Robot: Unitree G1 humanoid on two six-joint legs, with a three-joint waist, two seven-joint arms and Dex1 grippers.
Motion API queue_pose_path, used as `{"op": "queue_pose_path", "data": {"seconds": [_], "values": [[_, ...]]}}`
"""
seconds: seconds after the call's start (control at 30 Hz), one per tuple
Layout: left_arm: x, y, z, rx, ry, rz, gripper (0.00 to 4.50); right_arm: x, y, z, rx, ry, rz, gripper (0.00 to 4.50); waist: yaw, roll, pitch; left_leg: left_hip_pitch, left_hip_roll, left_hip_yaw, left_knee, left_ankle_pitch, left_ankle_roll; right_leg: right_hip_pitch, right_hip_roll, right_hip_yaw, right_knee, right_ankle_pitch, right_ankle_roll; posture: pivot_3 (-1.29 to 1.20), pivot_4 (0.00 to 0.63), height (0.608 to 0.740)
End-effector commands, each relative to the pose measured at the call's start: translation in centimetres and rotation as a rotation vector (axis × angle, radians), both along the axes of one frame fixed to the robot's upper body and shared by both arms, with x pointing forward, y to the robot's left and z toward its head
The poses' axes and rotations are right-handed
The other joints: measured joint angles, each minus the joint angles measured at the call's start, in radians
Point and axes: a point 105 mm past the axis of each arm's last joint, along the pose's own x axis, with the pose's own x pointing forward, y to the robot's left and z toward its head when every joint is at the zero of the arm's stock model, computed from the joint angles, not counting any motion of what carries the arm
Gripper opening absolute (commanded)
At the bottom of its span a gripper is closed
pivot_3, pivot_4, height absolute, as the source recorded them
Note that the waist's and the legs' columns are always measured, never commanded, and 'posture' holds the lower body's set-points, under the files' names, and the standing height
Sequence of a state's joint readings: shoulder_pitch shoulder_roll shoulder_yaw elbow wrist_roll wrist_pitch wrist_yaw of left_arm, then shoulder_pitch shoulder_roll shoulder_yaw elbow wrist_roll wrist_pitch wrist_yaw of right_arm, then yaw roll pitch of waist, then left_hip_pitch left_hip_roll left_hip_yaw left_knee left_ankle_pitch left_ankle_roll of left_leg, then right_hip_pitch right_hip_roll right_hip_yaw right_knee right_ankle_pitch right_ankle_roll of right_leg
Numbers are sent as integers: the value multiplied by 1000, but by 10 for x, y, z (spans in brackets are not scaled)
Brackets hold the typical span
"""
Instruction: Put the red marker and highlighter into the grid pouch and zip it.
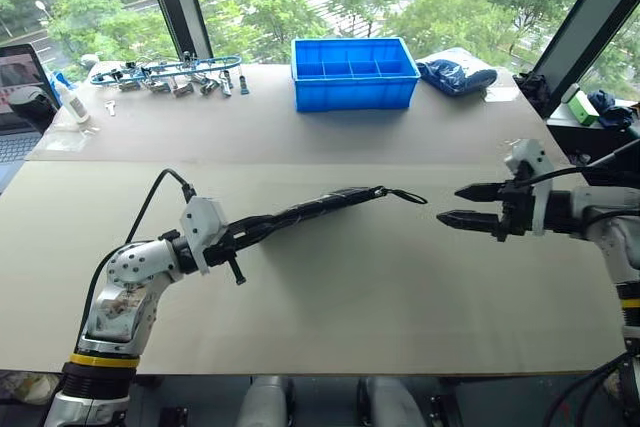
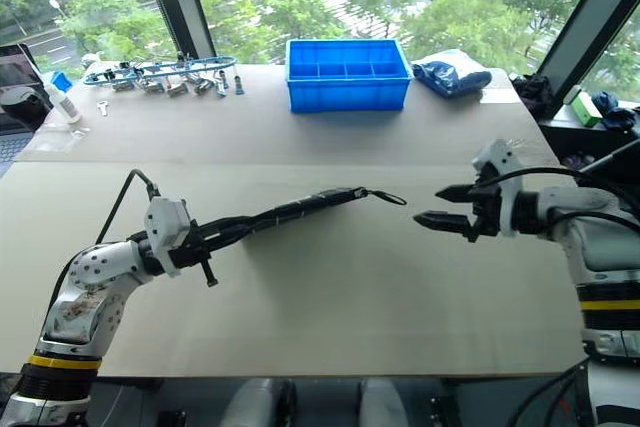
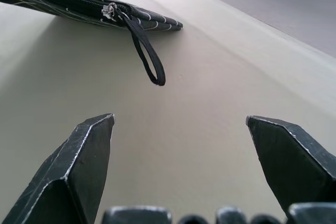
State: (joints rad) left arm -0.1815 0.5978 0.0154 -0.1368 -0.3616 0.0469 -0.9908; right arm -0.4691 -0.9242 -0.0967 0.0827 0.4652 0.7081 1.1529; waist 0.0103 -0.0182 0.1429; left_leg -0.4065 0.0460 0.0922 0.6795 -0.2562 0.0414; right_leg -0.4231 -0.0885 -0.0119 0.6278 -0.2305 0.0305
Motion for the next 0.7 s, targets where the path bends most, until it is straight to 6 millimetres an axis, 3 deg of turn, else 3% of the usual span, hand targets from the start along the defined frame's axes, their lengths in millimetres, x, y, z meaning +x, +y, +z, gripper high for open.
{"op": "queue_pose_path", "data": {"seconds": [0.03, 0.27, 0.43, 0.53, 0.7], "values": [[-5, 1, -8, 105, -50, -83, 0, -9, 8, 12, 22, -63, 51, 4458, -5, 0, 0, 0, 0, 0, 0, 0, 0, 0, 0, 1, 0, 0, 0, 0, 150, 740], [6, 11, -11, 157, -179, -143, 2517, -14, 19, 3, 19, -69, 53, 4500, 0, 0, 0, 0, 1, 1, 1, 0, 0, 0, 1, 1, 1, 0, 0, 0, 150, 740], [9, 28, -18, 197, -177, -154, 4294, -16, 24, 1, 14, -73, 64, 4500, 2, 0, 0, -1, 0, 3, 1, 0, 0, 0, 0, 0, 0, 0, 0, 0, 150, 740], [15, 34, 1, 55, -94, -53, 4469, -17, 24, 1, 18, -72, 68, 4500, 2, 0, 0, -1, 0, 2, 1, 0, 0, 0, 0, 0, 1, 0, 0, 0, 150, 740], [-1, 44, 11, -80, 181, 34, 4469, -16, 19, -2, 22, -63, 54, 4500, -3, 0, 0, 0, 2, -4, 1, 0, 0, 0, 0, 1, 1, 0, 1, 0, 150, 740]]}}
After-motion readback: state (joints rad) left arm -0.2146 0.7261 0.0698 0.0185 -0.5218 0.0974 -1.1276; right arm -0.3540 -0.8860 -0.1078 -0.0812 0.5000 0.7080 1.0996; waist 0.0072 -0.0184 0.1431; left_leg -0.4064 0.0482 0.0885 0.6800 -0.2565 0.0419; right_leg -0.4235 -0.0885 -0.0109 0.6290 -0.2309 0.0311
